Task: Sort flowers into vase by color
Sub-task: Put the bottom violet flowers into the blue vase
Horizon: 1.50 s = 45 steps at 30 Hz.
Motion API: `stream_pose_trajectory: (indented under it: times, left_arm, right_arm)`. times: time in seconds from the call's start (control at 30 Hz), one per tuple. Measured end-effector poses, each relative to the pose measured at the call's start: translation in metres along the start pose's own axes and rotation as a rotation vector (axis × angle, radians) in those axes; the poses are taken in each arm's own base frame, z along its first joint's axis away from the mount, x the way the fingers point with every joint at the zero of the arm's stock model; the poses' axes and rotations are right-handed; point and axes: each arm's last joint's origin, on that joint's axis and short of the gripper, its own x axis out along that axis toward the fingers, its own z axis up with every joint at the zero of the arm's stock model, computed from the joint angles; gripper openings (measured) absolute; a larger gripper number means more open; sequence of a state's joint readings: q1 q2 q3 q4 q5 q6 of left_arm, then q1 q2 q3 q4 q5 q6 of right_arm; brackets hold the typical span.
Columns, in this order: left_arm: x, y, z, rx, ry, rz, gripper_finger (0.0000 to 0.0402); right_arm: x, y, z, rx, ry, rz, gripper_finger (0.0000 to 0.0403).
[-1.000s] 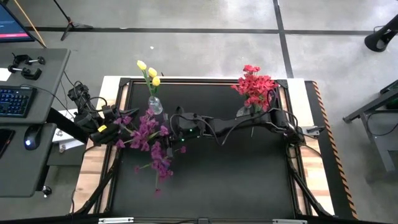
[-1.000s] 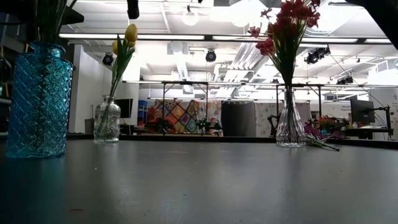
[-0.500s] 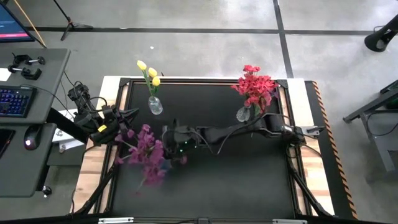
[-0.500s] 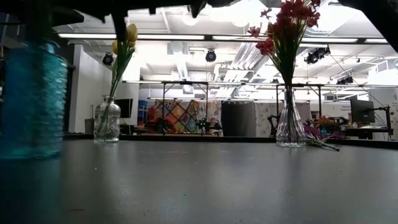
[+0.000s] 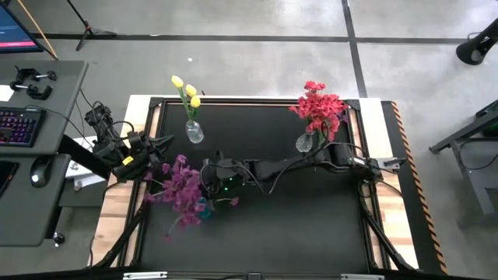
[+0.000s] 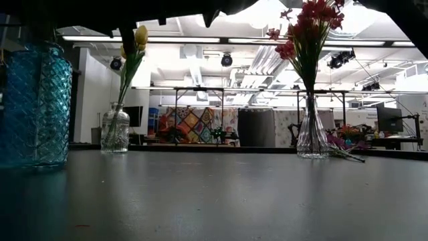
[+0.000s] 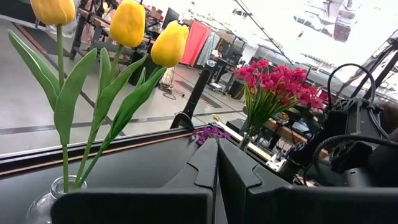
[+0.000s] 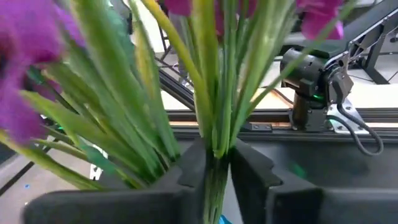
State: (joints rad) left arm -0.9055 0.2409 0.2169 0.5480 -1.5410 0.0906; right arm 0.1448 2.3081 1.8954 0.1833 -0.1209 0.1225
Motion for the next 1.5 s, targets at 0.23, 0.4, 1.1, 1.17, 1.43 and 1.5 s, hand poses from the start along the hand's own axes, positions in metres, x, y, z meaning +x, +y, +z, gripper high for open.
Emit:
stream_pose_trajectory:
  times: [0.23,0.4,1.1,1.17,1.43,1.5]
  left_arm:
    - [0.000,0.000,0.000,0.001,0.000,0.000,0.0000]
    - [0.000,0.000,0.000,0.011,0.000,0.000,0.0000]
    - [0.000,-0.001,-0.001,0.037,0.001,-0.020,0.0000]
    - [-0.001,-0.004,-0.006,0.096,0.003,-0.110,0.0000]
    - [-0.008,-0.008,-0.025,0.110,0.089,-0.353,0.0000]
    - [-0.011,-0.009,-0.034,0.101,0.143,-0.408,0.0000]
  right_arm:
    - [-0.006,0.001,0.005,0.005,0.047,-0.005,0.0160]
    - [-0.018,0.004,0.016,-0.057,0.099,-0.010,0.0238]
    - [-0.042,0.008,0.040,-0.127,0.135,0.026,0.0275]
    - [-0.042,0.008,0.038,-0.134,0.158,0.041,0.0275]
    - [-0.044,0.007,0.028,-0.153,0.270,0.046,0.0275]
    - [-0.044,0.007,0.028,-0.161,0.270,0.047,0.0275]
